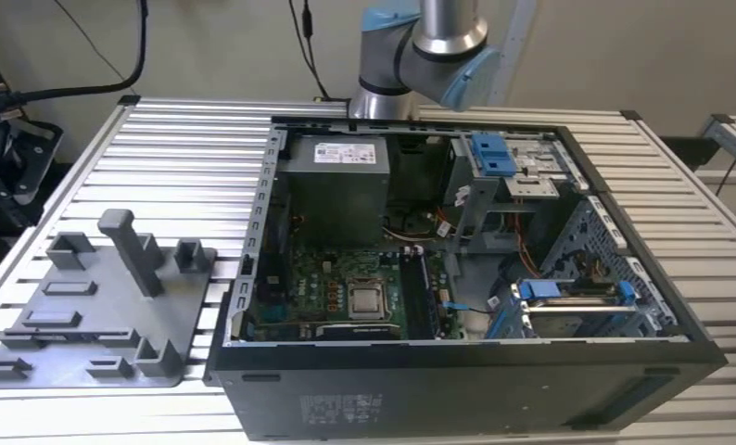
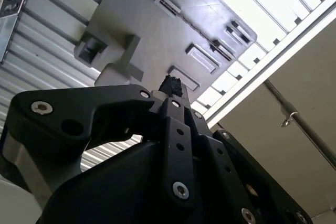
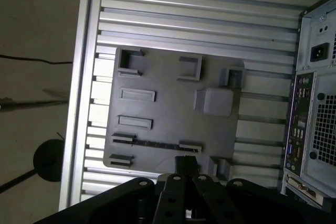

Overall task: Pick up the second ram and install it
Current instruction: 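Pick up the second ram and move it above second insertion slot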

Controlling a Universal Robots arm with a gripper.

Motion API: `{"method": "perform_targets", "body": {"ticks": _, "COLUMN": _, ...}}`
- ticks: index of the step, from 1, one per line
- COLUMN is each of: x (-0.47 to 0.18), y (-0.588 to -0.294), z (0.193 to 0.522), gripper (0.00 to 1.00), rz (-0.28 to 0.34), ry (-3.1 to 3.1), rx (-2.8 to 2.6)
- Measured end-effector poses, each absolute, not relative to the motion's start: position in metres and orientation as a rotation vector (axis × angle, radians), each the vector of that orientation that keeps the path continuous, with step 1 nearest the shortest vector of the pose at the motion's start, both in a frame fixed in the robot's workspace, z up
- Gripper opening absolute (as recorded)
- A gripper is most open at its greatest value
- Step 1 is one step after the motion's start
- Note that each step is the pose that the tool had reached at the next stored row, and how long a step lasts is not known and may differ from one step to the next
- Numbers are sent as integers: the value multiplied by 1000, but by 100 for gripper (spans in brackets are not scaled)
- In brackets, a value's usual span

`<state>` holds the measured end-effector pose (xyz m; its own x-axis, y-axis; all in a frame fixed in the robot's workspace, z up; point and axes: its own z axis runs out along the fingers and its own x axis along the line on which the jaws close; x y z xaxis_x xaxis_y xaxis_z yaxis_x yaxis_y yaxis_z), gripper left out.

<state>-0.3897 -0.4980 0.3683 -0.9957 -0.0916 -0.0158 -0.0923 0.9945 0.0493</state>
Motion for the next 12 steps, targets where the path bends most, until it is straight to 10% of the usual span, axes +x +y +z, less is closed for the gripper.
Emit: {"method": "perform_targets", "body": {"ticks": 12, "x": -390, "y": -498, "z": 368, "gripper": 11, "rz": 79, "ry": 3119, "rx": -250}}
